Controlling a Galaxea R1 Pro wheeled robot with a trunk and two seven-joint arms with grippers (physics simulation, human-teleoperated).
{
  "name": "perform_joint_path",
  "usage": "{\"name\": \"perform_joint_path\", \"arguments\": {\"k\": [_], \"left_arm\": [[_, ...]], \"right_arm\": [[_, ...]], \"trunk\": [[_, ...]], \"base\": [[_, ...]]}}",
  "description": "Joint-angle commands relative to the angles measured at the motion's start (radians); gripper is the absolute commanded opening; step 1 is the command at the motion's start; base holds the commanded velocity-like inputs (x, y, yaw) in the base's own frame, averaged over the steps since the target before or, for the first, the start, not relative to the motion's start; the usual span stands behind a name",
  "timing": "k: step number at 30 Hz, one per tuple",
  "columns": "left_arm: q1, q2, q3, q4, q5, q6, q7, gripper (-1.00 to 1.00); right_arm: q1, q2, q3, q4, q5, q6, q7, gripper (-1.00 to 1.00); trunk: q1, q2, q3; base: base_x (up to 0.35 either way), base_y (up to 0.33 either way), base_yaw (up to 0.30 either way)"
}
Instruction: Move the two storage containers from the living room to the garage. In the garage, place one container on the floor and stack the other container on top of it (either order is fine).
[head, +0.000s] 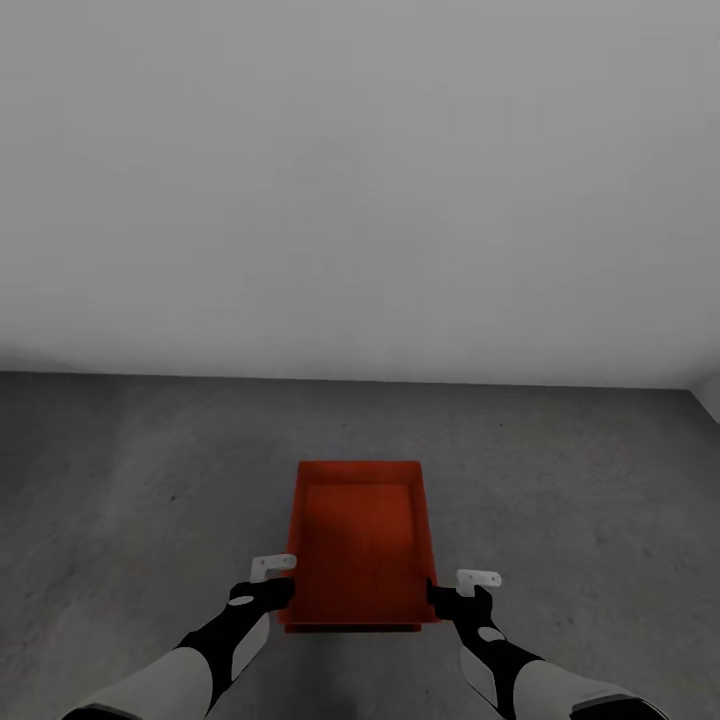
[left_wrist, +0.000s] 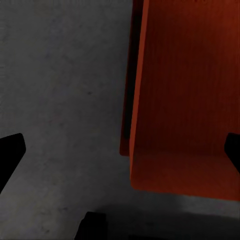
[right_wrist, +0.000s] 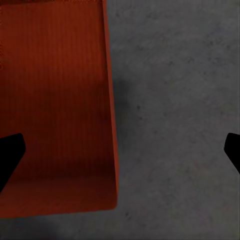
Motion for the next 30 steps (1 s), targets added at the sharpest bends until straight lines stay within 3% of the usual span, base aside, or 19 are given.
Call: {"name": "perform_joint_path", "arguments": {"k": [1,30], "left_arm": [[0.0,0.0,-0.009,0.0,0.01,0.0,0.006,1.0],[0.0,0.002,-0.009,-0.003,0.01,0.0,0.006,1.0]], "right_arm": [[-0.001,0.0,0.009,0.001,-0.009,-0.003,-0.003,1.0],[-0.001,0.0,0.009,0.001,-0.009,-0.003,-0.003,1.0]], "trunk": [[-0.004,0.007,0.003],[-0.115,0.21,0.093]], "base": [[0.0,0.0,0.0],[0.0,0.0,0.0]]}}
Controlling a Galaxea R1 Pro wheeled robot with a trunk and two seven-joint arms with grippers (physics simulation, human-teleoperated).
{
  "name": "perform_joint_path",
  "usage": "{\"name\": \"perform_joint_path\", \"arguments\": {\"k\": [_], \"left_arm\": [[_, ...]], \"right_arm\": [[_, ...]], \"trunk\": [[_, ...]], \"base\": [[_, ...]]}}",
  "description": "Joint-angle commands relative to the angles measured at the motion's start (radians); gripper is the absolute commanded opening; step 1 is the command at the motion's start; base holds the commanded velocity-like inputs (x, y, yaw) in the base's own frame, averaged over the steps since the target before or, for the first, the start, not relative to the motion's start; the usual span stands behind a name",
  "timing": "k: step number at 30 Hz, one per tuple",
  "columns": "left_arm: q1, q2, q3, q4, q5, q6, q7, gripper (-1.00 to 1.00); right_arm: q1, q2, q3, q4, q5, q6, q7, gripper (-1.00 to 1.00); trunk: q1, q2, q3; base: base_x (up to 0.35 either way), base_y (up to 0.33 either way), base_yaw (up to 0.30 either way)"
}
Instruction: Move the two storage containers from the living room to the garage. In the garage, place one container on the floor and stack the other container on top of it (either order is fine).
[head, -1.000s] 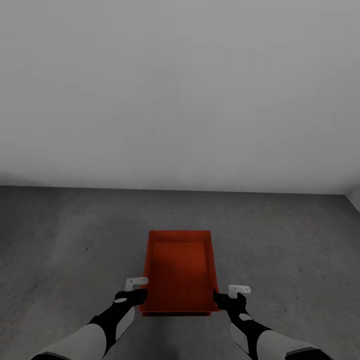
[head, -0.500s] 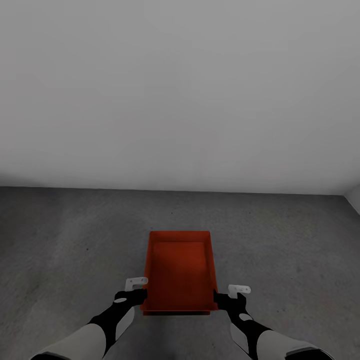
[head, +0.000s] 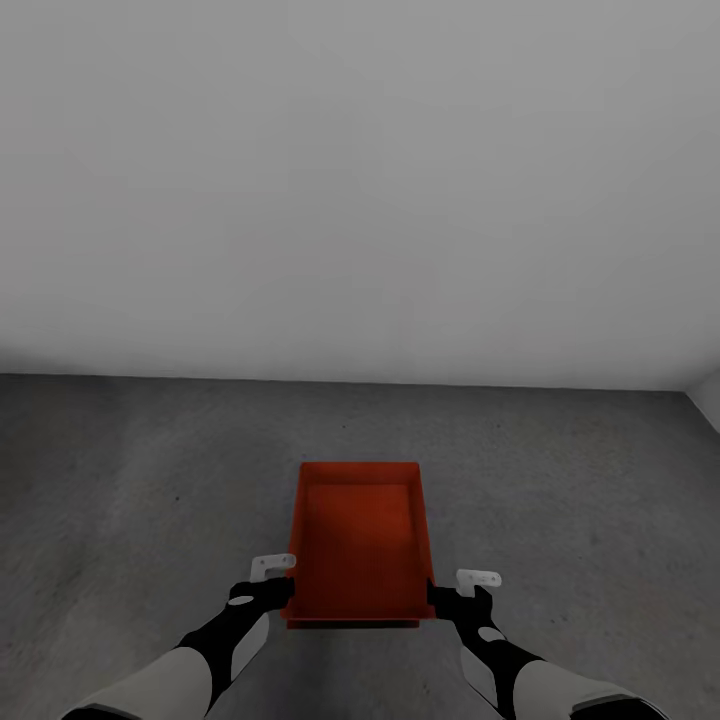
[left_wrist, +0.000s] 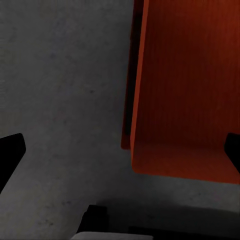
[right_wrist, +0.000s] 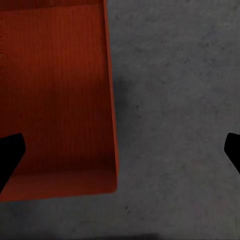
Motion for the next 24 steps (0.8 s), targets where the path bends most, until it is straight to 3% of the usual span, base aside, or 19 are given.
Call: {"name": "perform_joint_path", "arguments": {"k": [1,24], "left_arm": [[0.0,0.0,-0.009,0.0,0.01,0.0,0.006,1.0],[0.0,0.0,-0.01,0.0,0.007,0.0,0.005,1.0]], "right_arm": [[-0.001,0.0,0.009,0.001,-0.009,-0.003,-0.003,1.0],[-0.001,0.002,0.009,0.001,-0.009,-0.003,-0.003,1.0]], "trunk": [[-0.004,0.006,0.002],[-0.011,0.02,0.009]], "base": [[0.0,0.0,0.0],[0.0,0.0,0.0]]}}
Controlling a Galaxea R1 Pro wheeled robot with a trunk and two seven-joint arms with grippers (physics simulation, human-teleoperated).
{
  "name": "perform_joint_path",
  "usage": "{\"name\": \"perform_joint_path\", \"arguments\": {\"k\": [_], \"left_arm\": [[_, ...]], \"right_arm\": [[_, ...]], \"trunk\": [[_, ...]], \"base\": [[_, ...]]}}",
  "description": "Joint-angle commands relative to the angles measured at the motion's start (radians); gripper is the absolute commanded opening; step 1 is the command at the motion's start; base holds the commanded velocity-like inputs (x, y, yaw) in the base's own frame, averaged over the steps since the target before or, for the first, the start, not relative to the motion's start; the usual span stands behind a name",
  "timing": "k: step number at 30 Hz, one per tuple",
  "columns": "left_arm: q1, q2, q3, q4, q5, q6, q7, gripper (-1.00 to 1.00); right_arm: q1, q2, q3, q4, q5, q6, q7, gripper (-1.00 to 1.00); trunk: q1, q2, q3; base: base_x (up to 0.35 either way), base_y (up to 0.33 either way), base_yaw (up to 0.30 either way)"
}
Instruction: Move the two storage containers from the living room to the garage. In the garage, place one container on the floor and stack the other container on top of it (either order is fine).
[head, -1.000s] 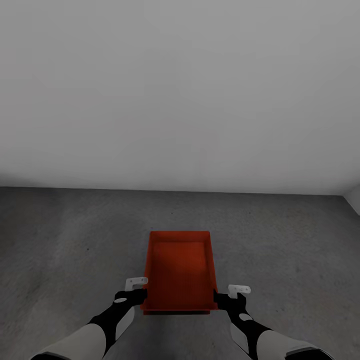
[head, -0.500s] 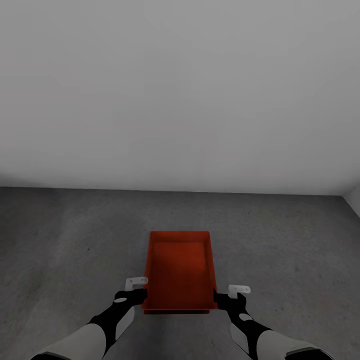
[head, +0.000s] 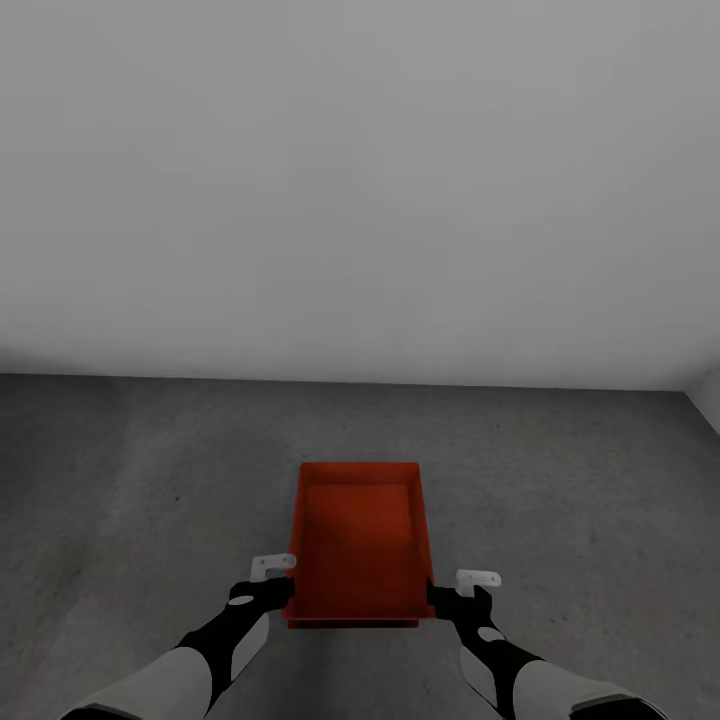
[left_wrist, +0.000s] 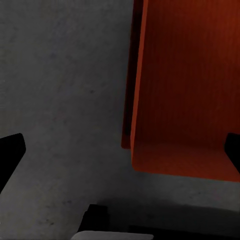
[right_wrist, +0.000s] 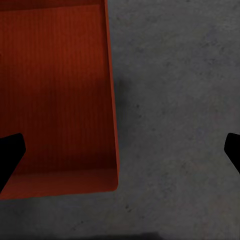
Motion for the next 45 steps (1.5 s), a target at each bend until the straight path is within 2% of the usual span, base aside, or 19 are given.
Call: {"name": "perform_joint_path", "arguments": {"k": [1,9,45], "left_arm": [[0.0,0.0,-0.009,-0.001,0.01,0.0,0.006,1.0],[0.0,-0.002,-0.007,0.001,0.011,0.001,0.007,1.0],[0.0,0.0,-0.006,0.001,0.013,0.001,0.007,1.0]], "right_arm": [[-0.001,0.0,0.009,0.001,-0.009,-0.003,-0.003,1.0],[-0.001,0.0,0.009,0.001,-0.009,-0.003,-0.003,1.0],[-0.001,0.001,0.009,0.001,-0.009,-0.003,-0.003,1.0]], "trunk": [[0.0,-0.001,-0.001],[0.0,-0.001,-0.001],[0.0,-0.001,-0.001]], "base": [[0.0,0.0,0.0],[-0.147,0.0,0.0],[-0.319,0.0,0.0]]}}
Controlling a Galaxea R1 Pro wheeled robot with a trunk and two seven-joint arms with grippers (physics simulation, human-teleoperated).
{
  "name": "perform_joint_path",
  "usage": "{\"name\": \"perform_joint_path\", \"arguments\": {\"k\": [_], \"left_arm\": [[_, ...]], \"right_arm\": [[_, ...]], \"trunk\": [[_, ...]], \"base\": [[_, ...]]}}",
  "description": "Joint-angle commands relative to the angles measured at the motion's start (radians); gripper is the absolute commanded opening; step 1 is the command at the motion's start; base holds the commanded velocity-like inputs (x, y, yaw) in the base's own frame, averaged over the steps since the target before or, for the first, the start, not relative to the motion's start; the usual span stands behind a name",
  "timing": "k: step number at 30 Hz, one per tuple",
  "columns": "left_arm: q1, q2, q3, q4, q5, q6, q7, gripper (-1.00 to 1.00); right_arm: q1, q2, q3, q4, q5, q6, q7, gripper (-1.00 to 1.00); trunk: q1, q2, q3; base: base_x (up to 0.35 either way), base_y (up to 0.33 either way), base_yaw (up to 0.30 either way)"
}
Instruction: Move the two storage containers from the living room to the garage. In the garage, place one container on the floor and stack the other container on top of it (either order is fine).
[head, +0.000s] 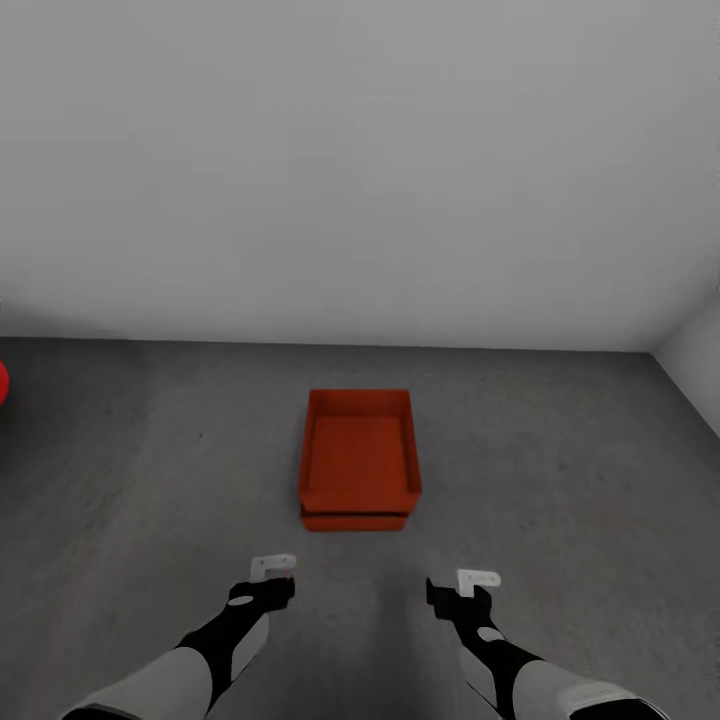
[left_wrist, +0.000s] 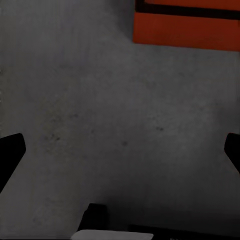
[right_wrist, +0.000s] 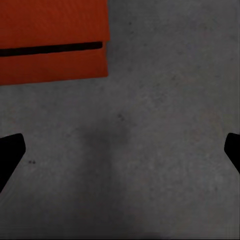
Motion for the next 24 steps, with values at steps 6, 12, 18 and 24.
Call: {"name": "perform_joint_path", "arguments": {"k": [6,12,18,24], "left_arm": [[0.0,0.001,-0.009,0.0,0.01,0.0,0.006,1.0],[0.0,0.001,-0.009,0.0,0.01,0.0,0.006,1.0],[0.0,0.001,-0.009,0.0,0.01,0.0,0.006,1.0],[0.0,0.001,-0.009,0.0,0.01,0.001,0.006,1.0]], "right_arm": [[-0.001,-0.001,0.007,0.001,-0.01,-0.004,-0.003,1.0],[-0.001,-0.002,0.007,0.001,-0.011,-0.004,-0.003,1.0],[-0.001,0.001,0.007,0.001,-0.011,-0.006,-0.003,1.0],[-0.001,0.001,0.007,0.001,-0.011,-0.028,-0.003,1.0]], "trunk": [[0.0,-0.001,-0.001],[0.0,-0.001,-0.001],[0.0,-0.001,0.006],[0.0,-0.001,0.015]], "base": [[-0.261,0.0,0.0],[-0.047,0.0,0.0],[-0.004,0.0,0.0],[0.0,0.0,0.0]]}}
